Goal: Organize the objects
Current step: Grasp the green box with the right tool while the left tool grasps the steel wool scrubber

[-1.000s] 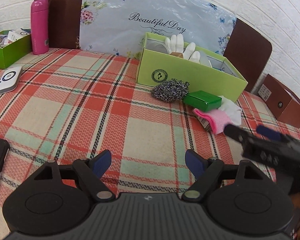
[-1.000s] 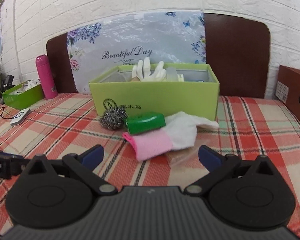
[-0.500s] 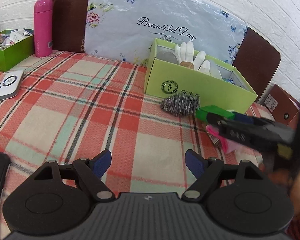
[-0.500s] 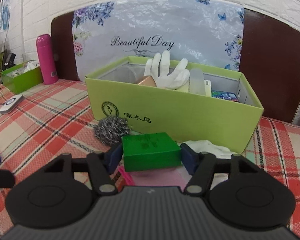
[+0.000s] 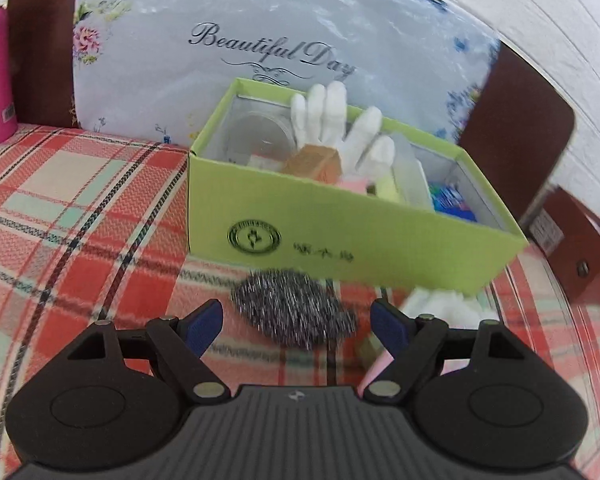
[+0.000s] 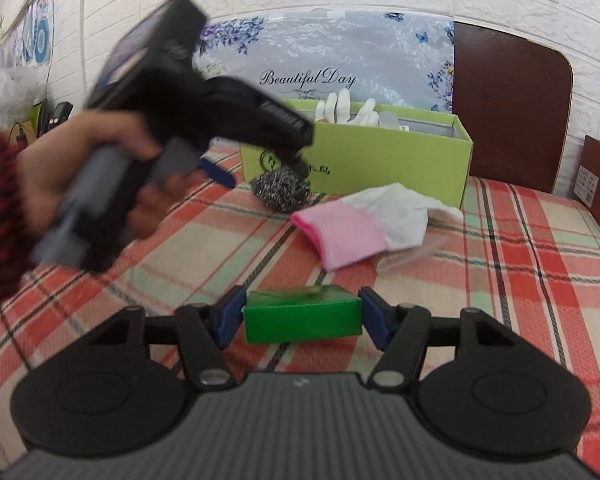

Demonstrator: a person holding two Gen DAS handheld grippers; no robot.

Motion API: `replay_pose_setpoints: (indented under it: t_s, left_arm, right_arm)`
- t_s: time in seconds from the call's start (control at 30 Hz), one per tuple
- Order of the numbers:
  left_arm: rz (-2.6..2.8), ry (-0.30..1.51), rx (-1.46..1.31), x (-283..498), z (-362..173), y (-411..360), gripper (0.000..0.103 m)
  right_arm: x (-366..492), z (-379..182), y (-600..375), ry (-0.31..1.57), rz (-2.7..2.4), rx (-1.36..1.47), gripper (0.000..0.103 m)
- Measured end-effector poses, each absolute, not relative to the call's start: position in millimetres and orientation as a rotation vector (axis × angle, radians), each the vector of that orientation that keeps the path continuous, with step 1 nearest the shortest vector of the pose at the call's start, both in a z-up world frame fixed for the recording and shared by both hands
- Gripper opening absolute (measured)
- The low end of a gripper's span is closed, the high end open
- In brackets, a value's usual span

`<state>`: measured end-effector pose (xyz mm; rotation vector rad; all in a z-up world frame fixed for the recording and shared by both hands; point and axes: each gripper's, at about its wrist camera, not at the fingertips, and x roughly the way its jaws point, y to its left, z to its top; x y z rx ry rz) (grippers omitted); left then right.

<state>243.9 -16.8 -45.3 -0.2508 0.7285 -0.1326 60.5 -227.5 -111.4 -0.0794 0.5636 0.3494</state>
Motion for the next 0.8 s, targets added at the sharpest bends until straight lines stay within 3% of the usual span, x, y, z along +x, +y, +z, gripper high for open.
replay_pose_setpoints:
  t_s: [0.03,0.1,0.13,0.3,0.37,0.4,0.6,0.63,0.67,0.73,0.8]
  left_arm:
    - [-0.120,0.738,-0.268,250,-47,-17,0.083]
    - [-0.136,0.759,-0.294,258,-50,-15,0.062]
    - [-0.164,0.779,-0.291,260,-51,-14,0.046]
    - [-0.248,0.773,-0.232,230,-46,-7,0.035]
    - [-0.286,0.793,-0.214,209,-45,0,0.010]
    - [-0.303,0.806,-0.211,199,-45,4,0.008]
    - [-0.273,0.785,-0.288,150,-49,23,0.010]
    - [-0.252,0.756,-0.290,150,-46,23,0.019]
    - [-0.239,0.735,-0.279,152,-44,22,0.038]
    - [-0.218,0.698,-0.253,163,-38,17,0.064]
    - [-0.266,0.666,-0.242,173,-35,13,0.066]
  right_arm:
    - [57,-111,-229,0.566,0.350,-0.072,0.061]
    - [51,-111,-230,0.570,0.357,-0.062,0.061]
    - [49,-111,-231,0.572,0.359,-0.061,0.061]
    - [45,-108,-232,0.584,0.380,-0.037,0.061]
    - [41,-109,-231,0.587,0.392,-0.038,0.061]
    - [39,-109,-230,0.590,0.395,-0.042,0.061]
    - [25,-119,-225,0.632,0.428,-0.005,0.061]
    - [24,-120,-224,0.638,0.426,-0.001,0.061]
    - [22,-121,-224,0.643,0.420,0.002,0.061]
    - [20,-120,-224,0.637,0.410,0.009,0.061]
    - [18,-117,-227,0.621,0.400,0.012,0.061]
